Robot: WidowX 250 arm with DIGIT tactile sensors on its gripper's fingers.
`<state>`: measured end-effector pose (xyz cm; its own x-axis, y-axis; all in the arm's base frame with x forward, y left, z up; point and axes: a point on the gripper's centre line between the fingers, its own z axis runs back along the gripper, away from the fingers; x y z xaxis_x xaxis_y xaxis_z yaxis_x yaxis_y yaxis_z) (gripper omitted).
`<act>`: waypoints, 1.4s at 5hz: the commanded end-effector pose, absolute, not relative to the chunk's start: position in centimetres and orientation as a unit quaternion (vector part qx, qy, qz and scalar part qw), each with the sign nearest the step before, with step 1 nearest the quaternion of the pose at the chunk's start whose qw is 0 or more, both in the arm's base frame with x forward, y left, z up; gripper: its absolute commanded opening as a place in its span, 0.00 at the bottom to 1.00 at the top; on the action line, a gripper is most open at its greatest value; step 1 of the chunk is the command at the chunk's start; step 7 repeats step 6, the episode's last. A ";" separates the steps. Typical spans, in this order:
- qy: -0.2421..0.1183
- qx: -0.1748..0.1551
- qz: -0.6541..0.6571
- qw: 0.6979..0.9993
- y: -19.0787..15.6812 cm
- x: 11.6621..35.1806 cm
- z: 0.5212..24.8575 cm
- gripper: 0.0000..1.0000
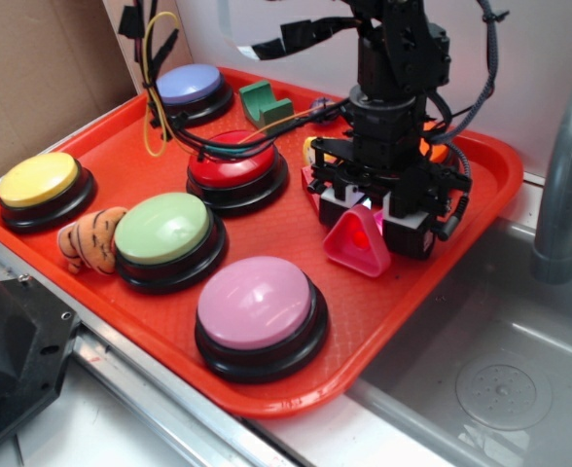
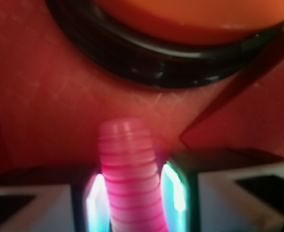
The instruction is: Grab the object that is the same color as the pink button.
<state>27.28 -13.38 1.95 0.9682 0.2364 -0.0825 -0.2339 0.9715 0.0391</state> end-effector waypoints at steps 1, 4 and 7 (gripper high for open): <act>-0.022 0.003 0.087 0.996 -11.2 27.6 8.4 0.00; -0.068 -0.010 0.108 0.992 -2.0 22.6 17.7 0.00; -0.077 0.009 0.118 0.990 -1.0 21.2 19.1 0.00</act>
